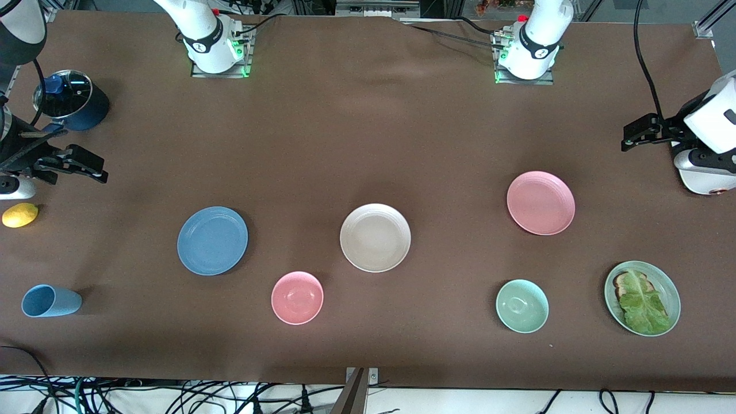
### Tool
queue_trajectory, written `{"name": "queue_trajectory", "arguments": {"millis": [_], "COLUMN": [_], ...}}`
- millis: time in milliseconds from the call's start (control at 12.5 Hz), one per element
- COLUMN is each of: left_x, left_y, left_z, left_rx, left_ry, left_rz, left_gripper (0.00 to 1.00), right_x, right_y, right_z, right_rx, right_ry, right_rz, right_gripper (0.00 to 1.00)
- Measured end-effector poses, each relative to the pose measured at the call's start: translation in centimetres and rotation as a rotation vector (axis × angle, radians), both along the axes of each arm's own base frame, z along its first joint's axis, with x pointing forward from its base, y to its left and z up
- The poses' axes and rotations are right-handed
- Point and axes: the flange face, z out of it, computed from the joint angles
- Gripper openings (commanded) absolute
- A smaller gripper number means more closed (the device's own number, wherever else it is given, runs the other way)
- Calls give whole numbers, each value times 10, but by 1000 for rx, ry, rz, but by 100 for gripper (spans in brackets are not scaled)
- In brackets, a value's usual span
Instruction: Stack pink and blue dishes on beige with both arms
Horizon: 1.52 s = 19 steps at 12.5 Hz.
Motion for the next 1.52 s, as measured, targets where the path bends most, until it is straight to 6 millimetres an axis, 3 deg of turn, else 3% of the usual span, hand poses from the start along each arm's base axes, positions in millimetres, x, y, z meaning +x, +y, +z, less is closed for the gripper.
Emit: {"name": "queue_trajectory", "arguments": {"millis": [1520], "left_x": [6], "left_y": [4], "left_z": [-3], "left_rx": [0], "left_ry": [-23], "left_rz": [6], "left_gripper": [100], "right_x": [1], "right_y": [-12], "right_z": [-4], "right_rx": [-4], "right_ry": [9], "right_rz": [-22], "right_gripper": [100]}}
